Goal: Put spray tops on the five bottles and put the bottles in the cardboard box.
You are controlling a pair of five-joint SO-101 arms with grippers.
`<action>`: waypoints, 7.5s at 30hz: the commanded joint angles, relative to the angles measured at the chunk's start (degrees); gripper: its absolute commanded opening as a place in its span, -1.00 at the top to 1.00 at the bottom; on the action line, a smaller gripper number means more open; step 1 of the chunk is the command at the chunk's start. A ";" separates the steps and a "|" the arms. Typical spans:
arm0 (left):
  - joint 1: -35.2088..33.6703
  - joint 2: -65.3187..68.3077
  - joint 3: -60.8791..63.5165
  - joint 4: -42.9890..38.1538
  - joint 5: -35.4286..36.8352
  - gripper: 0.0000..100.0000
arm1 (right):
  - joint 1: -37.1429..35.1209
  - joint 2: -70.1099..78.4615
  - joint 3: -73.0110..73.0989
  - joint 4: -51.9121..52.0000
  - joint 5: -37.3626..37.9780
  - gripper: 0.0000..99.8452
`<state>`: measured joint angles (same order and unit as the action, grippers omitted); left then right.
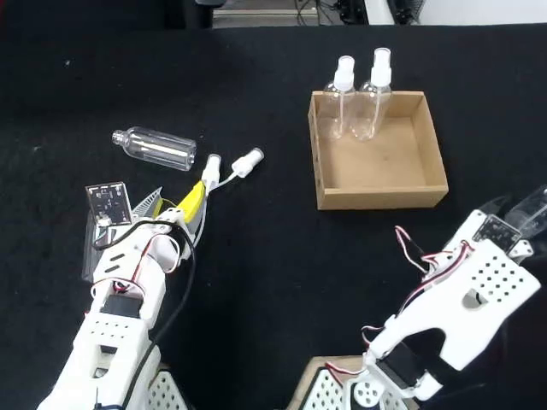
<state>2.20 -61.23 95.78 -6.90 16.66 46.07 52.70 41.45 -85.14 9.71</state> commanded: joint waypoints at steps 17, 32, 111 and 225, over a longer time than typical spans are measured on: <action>-0.04 -0.97 1.19 -1.14 0.35 0.49 | -1.32 -26.95 6.90 19.25 0.09 0.19; -0.04 -0.97 1.19 -1.14 0.35 0.49 | -1.32 -29.41 6.81 19.52 0.44 0.19; -0.04 -0.88 1.19 -1.14 0.35 0.49 | -1.76 -60.70 -1.54 90.11 6.42 0.19; -0.04 -0.88 1.19 -1.14 0.26 0.49 | 1.41 -59.38 3.21 71.47 -0.26 0.98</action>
<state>2.20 -61.23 95.78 -6.90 16.66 46.77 1.45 43.30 -12.09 10.15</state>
